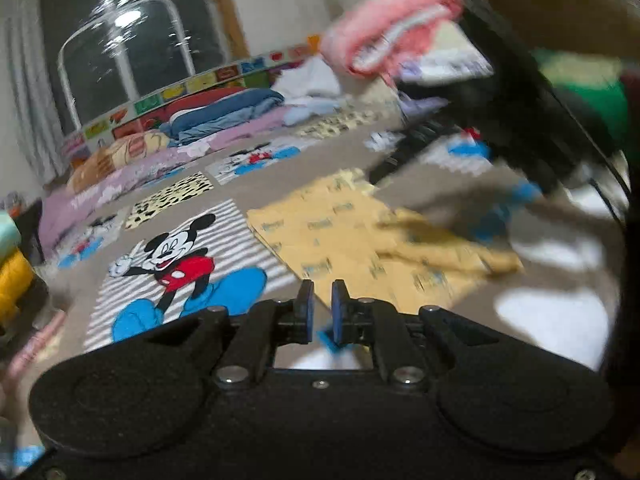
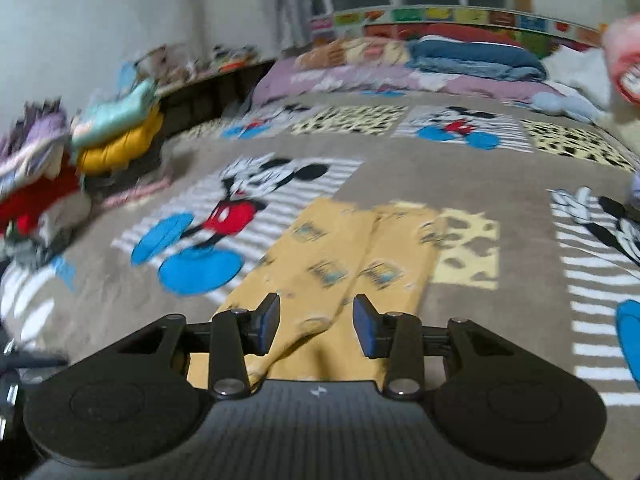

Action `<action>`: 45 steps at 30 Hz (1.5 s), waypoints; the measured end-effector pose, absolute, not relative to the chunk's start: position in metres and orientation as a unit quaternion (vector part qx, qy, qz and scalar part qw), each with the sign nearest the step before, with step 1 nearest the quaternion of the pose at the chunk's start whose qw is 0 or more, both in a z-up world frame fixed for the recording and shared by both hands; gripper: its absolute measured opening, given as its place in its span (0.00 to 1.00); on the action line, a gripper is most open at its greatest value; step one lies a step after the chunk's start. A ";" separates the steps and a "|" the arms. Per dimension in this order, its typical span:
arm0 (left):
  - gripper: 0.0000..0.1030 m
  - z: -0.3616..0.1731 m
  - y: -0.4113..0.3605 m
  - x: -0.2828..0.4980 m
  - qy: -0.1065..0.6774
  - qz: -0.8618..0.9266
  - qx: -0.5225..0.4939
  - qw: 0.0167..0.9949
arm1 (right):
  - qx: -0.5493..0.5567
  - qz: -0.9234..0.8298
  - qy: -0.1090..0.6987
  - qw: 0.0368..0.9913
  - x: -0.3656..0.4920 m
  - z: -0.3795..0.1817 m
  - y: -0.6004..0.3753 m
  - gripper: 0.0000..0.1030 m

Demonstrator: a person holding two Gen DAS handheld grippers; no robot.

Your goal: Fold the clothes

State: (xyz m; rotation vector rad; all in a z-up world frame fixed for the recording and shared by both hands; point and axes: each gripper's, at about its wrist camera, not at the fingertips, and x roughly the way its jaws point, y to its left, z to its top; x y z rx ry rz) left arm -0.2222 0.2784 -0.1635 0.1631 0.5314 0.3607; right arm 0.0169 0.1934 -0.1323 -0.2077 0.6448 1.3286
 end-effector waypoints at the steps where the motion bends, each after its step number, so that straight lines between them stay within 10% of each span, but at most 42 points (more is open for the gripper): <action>1: 0.07 -0.160 0.286 -0.221 0.249 0.180 0.059 0.950 | -0.084 0.603 0.296 0.736 0.023 -0.134 0.190 0.40; 8: 0.07 -0.205 0.256 -0.192 0.334 0.141 0.088 0.928 | -0.027 0.641 0.315 0.700 0.023 -0.159 0.189 0.40; 11: 0.08 -0.193 0.259 -0.190 0.325 0.136 0.060 0.934 | -0.091 0.670 0.240 0.696 -0.004 -0.157 0.197 0.26; 15: 0.28 -0.175 0.291 -0.194 0.281 0.175 -0.013 0.943 | -0.212 0.680 0.135 0.689 -0.046 -0.151 0.214 0.23; 18: 0.45 -0.165 0.318 -0.182 0.262 0.204 -0.036 0.943 | -0.243 0.679 0.188 0.667 -0.040 -0.175 0.232 0.21; 31: 0.45 -0.199 0.474 -0.134 0.247 0.162 -0.350 0.889 | -0.032 0.643 0.346 0.683 0.086 -0.186 0.235 0.52; 45: 0.43 -0.216 0.558 -0.073 0.240 0.070 -0.471 0.846 | 0.161 0.602 0.493 0.607 0.217 -0.234 0.284 0.47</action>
